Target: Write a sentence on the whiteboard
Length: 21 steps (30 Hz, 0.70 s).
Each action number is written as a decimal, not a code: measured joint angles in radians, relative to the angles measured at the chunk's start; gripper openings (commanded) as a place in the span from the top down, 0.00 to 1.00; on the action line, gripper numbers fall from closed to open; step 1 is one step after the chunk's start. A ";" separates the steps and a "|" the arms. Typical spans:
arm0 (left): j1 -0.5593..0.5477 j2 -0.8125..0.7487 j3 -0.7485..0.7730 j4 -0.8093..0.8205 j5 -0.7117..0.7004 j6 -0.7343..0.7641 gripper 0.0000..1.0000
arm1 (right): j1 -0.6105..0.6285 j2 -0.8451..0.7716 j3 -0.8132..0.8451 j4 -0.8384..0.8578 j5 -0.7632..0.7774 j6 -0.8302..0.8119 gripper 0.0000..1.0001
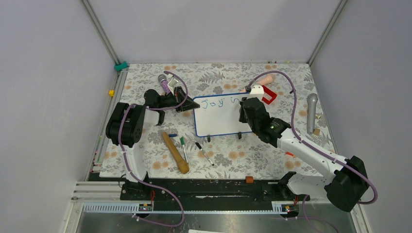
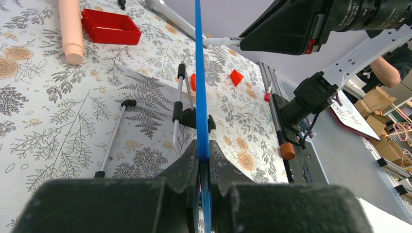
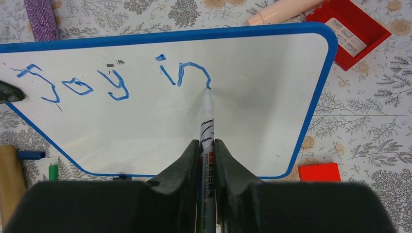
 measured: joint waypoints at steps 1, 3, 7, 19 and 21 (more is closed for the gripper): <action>0.000 0.000 0.000 0.000 0.000 0.000 1.00 | 0.000 -0.003 0.000 0.000 0.000 0.000 1.00; 0.000 0.000 0.000 0.000 0.001 0.000 1.00 | 0.000 -0.014 -0.002 -0.001 0.000 0.000 1.00; 0.000 0.000 0.000 0.001 0.002 0.000 1.00 | 0.000 -0.074 -0.002 -0.004 0.000 0.001 1.00; 0.000 0.000 0.000 0.001 0.003 0.000 1.00 | 0.016 -0.119 0.052 -0.035 -0.111 0.093 1.00; 0.000 0.000 0.000 0.001 0.003 0.000 1.00 | 0.059 -0.088 0.081 -0.046 -0.112 0.107 1.00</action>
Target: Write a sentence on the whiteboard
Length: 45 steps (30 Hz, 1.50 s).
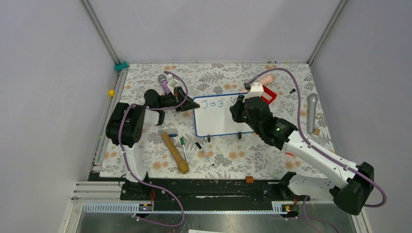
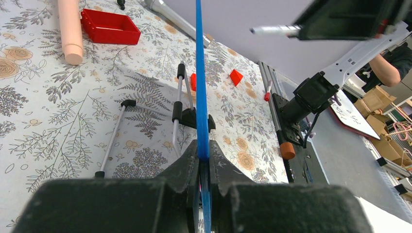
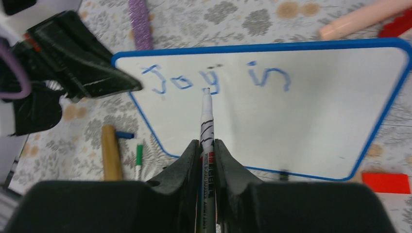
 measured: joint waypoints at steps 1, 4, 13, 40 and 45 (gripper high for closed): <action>0.000 0.000 0.000 0.000 0.000 0.000 1.00 | 0.025 0.015 0.014 -0.007 0.002 0.004 1.00; 0.000 0.000 0.000 0.000 0.000 0.000 1.00 | 0.121 0.087 0.092 -0.020 0.016 0.014 1.00; 0.000 0.000 0.000 0.000 0.000 0.000 1.00 | 0.256 0.244 0.234 -0.045 0.125 0.035 1.00; 0.000 0.000 0.000 0.000 0.001 0.004 1.00 | 0.345 0.362 0.147 0.070 0.227 -0.009 1.00; 0.000 0.000 0.000 0.000 0.001 0.004 1.00 | 0.354 0.364 0.118 0.062 0.254 0.005 1.00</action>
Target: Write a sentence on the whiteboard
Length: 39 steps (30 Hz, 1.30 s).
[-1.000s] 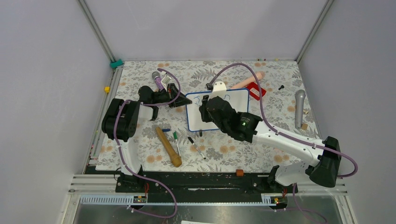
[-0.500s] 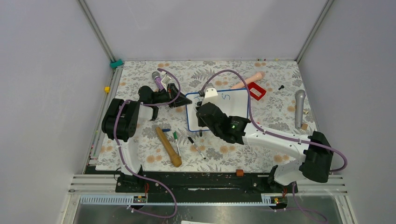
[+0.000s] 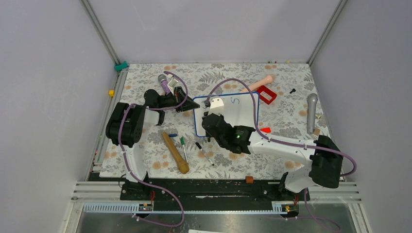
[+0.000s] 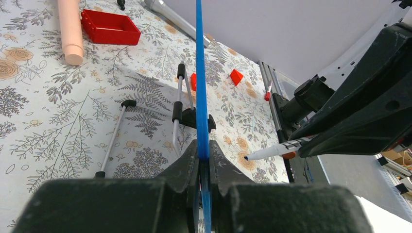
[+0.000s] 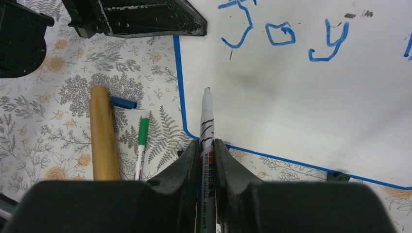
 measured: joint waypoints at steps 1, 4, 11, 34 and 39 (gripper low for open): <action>0.000 0.000 0.000 0.000 0.000 0.000 1.00 | 0.003 0.003 0.000 -0.002 0.005 0.002 1.00; 0.000 0.000 0.000 0.000 0.000 0.000 1.00 | 0.011 0.017 0.000 -0.001 0.017 0.006 1.00; 0.000 0.000 0.000 0.000 0.000 0.000 1.00 | 0.014 0.023 -0.037 0.009 0.033 0.007 1.00; 0.000 0.002 0.000 0.002 0.000 0.000 1.00 | 0.015 0.091 -0.019 0.042 0.078 -0.016 1.00; 0.000 0.002 0.000 0.002 0.000 0.000 1.00 | 0.015 0.102 0.000 0.031 0.083 -0.020 1.00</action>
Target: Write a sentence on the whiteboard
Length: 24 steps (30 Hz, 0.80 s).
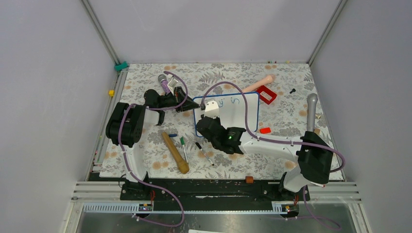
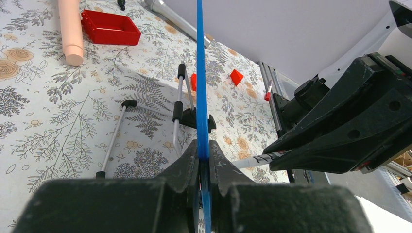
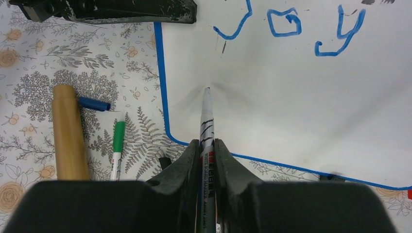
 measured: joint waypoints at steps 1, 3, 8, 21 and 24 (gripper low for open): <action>0.000 0.000 0.000 0.000 0.000 0.000 1.00 | 0.000 0.002 0.002 -0.002 0.000 0.000 1.00; 0.000 0.000 0.000 0.000 0.000 0.000 1.00 | 0.000 0.007 0.003 -0.004 0.001 0.000 1.00; 0.000 0.000 0.000 0.000 0.000 0.000 1.00 | 0.000 0.011 0.003 -0.023 0.002 0.001 1.00; 0.000 0.000 0.000 0.000 0.000 0.000 1.00 | 0.000 0.028 0.006 -0.032 0.020 0.005 1.00; 0.000 0.000 0.000 0.000 0.000 0.000 1.00 | 0.000 0.032 0.008 -0.036 0.021 0.005 1.00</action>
